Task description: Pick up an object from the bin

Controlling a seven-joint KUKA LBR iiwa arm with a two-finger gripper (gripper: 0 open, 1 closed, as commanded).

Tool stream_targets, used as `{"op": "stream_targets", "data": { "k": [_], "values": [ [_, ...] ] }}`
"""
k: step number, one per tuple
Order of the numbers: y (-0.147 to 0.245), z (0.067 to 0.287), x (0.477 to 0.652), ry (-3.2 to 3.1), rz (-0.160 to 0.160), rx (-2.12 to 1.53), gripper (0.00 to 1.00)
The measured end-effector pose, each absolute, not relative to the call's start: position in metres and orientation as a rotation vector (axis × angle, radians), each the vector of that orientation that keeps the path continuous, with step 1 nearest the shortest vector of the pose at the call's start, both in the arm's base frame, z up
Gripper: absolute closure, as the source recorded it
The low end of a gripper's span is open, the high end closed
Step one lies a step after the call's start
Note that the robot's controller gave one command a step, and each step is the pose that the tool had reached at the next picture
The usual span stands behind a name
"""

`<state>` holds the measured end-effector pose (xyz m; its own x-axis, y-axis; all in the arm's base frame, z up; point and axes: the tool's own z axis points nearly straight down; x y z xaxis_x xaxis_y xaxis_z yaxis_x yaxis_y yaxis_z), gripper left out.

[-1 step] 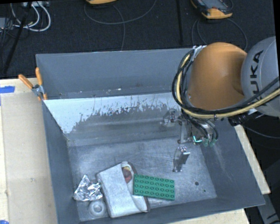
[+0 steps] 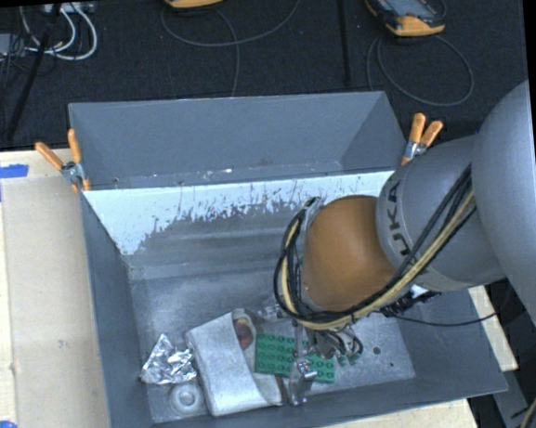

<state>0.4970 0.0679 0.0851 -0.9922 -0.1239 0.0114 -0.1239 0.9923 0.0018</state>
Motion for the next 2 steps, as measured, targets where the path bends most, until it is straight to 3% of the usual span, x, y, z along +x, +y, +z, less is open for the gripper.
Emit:
{"op": "stream_targets", "data": {
  "k": [1, 2],
  "values": [
    [0.066, 0.09, 0.501, -3.135, 0.0, 0.187, 1.0],
    [0.051, 0.228, 0.494, -3.147, -0.001, 0.091, 1.0]
  ]
}}
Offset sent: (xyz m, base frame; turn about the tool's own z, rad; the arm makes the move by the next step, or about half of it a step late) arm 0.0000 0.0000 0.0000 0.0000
